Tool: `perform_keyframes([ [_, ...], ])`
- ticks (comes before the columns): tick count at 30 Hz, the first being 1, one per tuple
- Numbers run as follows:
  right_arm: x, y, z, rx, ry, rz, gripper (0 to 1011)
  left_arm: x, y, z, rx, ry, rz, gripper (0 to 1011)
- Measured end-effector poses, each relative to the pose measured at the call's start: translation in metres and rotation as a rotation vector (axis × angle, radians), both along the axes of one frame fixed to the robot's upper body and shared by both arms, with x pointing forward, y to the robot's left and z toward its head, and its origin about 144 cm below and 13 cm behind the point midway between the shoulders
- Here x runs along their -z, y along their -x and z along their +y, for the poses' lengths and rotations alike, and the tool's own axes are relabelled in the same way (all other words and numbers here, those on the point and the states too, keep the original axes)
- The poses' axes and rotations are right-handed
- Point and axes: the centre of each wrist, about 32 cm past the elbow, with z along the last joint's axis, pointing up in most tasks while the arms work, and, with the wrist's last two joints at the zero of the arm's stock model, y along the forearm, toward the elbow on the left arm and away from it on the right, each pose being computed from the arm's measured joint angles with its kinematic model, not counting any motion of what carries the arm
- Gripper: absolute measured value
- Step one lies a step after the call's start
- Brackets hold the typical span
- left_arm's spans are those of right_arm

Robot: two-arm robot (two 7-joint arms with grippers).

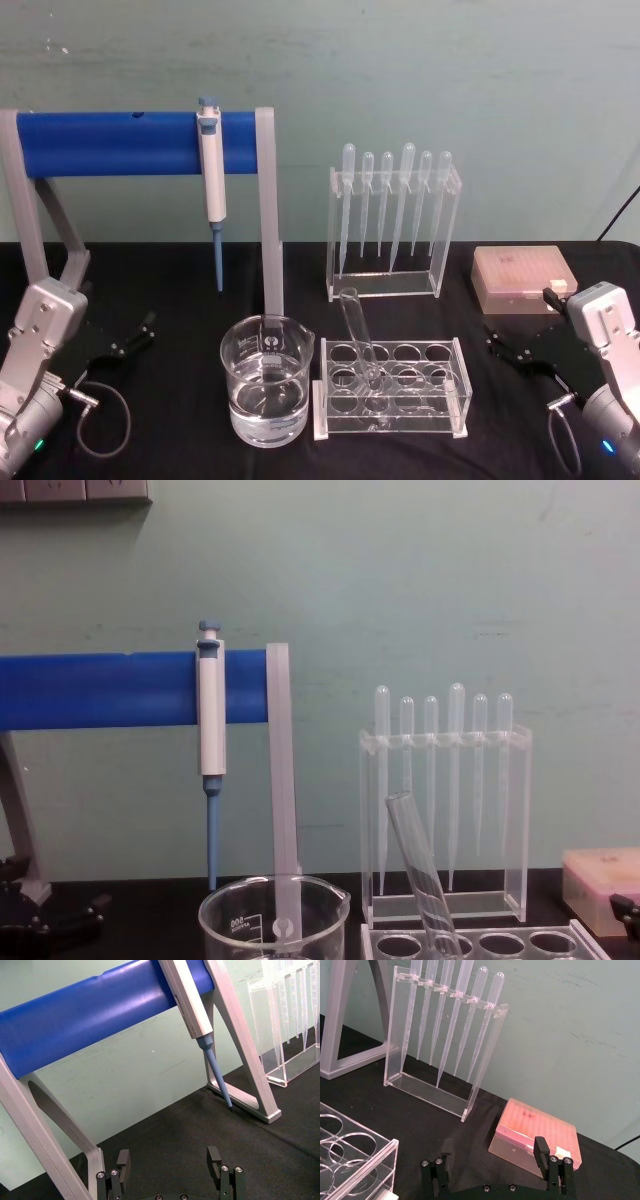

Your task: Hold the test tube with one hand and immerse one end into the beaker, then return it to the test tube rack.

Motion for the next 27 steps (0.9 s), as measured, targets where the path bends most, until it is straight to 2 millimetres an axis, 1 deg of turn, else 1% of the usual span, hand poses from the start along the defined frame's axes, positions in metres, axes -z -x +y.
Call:
perform_keyframes([
  [27,0.0000,0.0000,0.0000,0.000,0.000,0.000,1004,0.0000,0.0000,0.0000,0.000,0.000,0.000,1000],
])
